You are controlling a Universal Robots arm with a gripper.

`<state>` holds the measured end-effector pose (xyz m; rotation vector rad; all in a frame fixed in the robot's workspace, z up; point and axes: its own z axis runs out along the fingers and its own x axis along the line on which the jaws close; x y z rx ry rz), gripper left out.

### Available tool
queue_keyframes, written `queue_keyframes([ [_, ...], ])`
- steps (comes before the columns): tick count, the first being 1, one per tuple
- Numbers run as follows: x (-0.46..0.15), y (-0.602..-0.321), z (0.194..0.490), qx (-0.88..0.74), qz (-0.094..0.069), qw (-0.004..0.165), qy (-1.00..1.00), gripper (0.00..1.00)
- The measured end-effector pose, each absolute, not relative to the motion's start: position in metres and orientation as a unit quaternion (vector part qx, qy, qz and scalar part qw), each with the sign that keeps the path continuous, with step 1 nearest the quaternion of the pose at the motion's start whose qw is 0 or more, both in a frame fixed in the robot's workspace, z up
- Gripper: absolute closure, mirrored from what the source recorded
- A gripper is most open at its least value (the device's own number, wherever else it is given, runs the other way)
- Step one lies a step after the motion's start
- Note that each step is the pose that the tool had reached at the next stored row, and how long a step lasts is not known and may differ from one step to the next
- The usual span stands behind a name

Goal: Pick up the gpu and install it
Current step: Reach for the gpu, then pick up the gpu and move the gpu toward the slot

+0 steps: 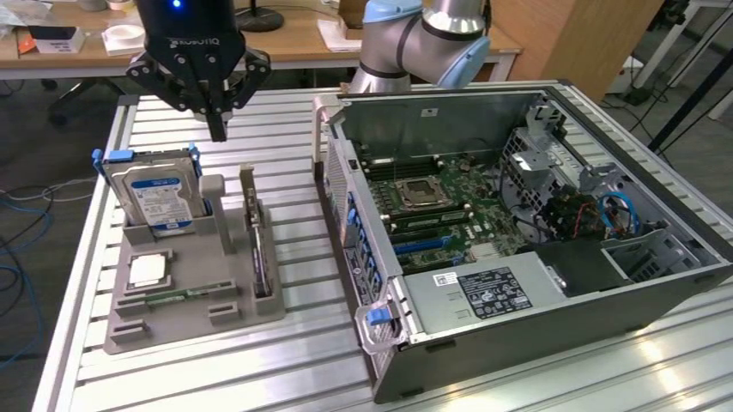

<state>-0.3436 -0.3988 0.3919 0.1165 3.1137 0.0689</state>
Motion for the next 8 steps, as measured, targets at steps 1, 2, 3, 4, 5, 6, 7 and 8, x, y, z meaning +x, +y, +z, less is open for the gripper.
queue_keyframes([
  [1,-0.3435,-0.3988,0.3919,0.037,0.022,0.012,0.999,0.89],
  [2,-0.3435,-0.3989,0.3918,0.037,0.022,0.012,0.999,0.89],
  [3,-0.3435,-0.3988,0.3918,0.037,0.022,0.012,0.999,0.89],
  [4,-0.3435,-0.3989,0.3919,0.037,0.022,0.012,0.999,0.89],
  [5,-0.3435,-0.3988,0.3919,0.037,0.022,0.012,0.999,0.89],
  [6,-0.3435,-0.3989,0.3919,0.037,0.022,0.012,0.999,0.89],
  [7,-0.3435,-0.3989,0.3919,0.037,0.022,0.012,0.999,0.89],
  [8,-0.3435,-0.3988,0.3919,0.037,0.022,0.012,0.999,0.89],
])
